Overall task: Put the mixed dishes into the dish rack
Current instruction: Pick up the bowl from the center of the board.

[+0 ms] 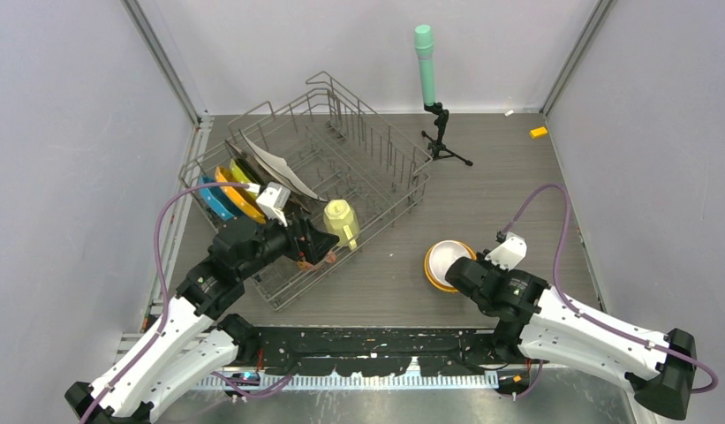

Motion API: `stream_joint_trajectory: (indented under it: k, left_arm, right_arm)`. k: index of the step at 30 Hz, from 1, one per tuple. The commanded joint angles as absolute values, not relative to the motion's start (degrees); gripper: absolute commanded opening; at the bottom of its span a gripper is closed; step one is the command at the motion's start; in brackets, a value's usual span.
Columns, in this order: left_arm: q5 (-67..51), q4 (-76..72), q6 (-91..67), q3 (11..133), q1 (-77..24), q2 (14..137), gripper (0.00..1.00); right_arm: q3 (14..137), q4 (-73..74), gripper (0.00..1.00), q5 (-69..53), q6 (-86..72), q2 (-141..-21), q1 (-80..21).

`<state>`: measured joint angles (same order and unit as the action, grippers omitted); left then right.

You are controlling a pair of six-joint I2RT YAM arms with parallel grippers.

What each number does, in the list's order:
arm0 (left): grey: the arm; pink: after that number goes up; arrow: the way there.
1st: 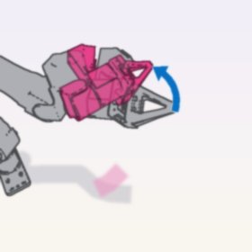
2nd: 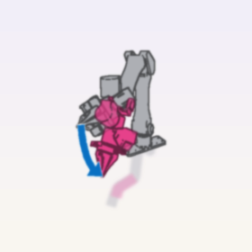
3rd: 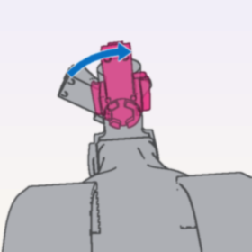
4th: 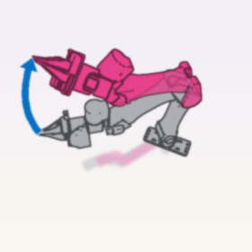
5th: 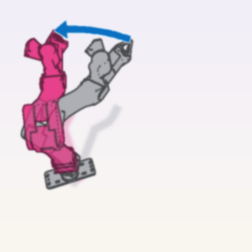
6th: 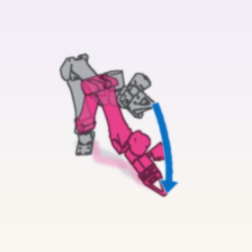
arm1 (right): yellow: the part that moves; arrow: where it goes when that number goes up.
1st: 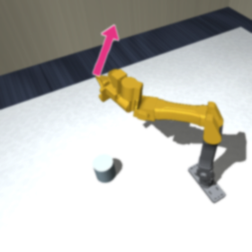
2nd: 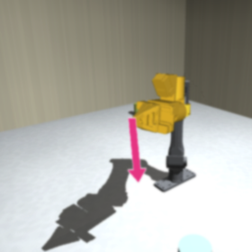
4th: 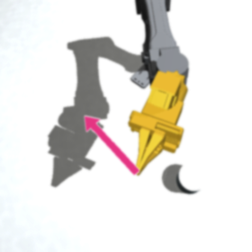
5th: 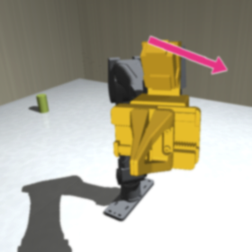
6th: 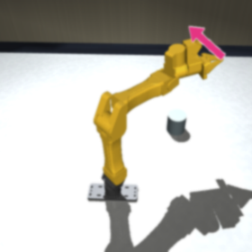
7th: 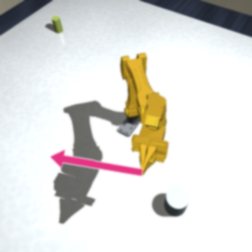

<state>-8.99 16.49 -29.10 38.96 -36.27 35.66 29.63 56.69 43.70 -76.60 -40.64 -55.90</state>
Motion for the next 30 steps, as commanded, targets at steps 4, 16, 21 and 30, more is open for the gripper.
stream_joint_trajectory:
  k: [4, 16, 21, 30]
  left_arm:
    - [-10.2, 13.9, -28.6, 39.4, -36.4, 36.1, 0.86]
    - [-11.4, 13.5, -28.6, 39.3, -36.4, 37.3, 0.86]
    - [-11.5, 13.4, -28.5, 39.3, -36.5, 37.2, 0.87]
    - [-11.2, 13.5, -28.6, 39.1, -36.4, 37.0, 0.87]
  right_arm:
    - [32.6, 54.2, 0.01, 48.1, -74.8, -38.0, -56.0]
    - [34.3, 59.9, 0.03, 50.7, -77.4, -37.8, -56.0]
    - [35.4, 60.5, 0.13, 50.6, -77.8, -42.2, -56.0]
    - [34.9, 58.4, 0.26, 49.7, -76.9, -42.5, -56.0]
